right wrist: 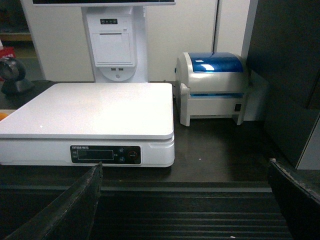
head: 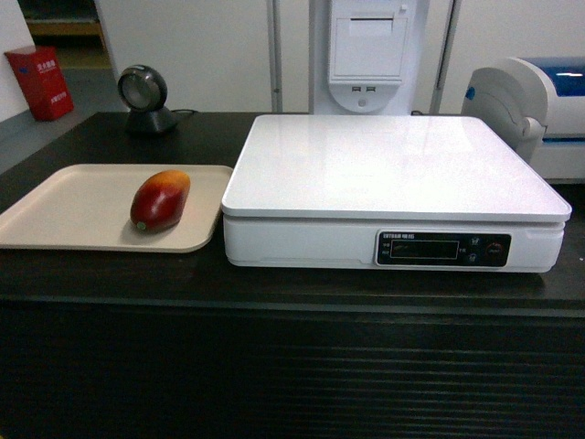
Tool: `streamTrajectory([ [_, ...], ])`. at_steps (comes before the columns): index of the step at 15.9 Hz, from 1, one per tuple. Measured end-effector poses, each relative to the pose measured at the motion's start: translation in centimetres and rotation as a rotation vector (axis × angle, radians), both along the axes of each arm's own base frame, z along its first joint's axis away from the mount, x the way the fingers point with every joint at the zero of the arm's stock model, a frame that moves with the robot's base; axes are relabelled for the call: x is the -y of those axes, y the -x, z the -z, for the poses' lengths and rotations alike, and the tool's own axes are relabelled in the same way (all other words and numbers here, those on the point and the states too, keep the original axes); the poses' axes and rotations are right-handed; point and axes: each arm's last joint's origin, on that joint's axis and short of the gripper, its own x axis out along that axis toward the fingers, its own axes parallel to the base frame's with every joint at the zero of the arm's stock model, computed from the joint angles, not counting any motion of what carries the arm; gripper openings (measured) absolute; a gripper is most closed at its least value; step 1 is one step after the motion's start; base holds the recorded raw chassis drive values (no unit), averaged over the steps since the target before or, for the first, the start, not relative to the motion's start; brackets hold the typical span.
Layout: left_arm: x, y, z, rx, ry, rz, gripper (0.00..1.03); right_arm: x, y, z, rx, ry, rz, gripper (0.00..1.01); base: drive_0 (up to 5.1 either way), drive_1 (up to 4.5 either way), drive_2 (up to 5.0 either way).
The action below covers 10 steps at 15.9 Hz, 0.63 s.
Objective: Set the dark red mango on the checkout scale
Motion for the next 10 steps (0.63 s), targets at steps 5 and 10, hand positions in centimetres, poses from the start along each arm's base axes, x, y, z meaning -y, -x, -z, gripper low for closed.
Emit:
streamTrajectory([
  [5, 0.0, 0.0, 0.0, 0.0, 0.0, 0.0, 0.98, 0.0, 0.0, 0.0, 0.0, 0.0, 0.0, 0.98, 0.0, 0.0, 0.0],
  [10, 0.1, -0.08, 0.09, -0.034, -0.015, -0.087, 0.98, 0.0, 0.0, 0.0, 0.0, 0.0, 0.0, 0.98, 0.0, 0.0, 0.0],
])
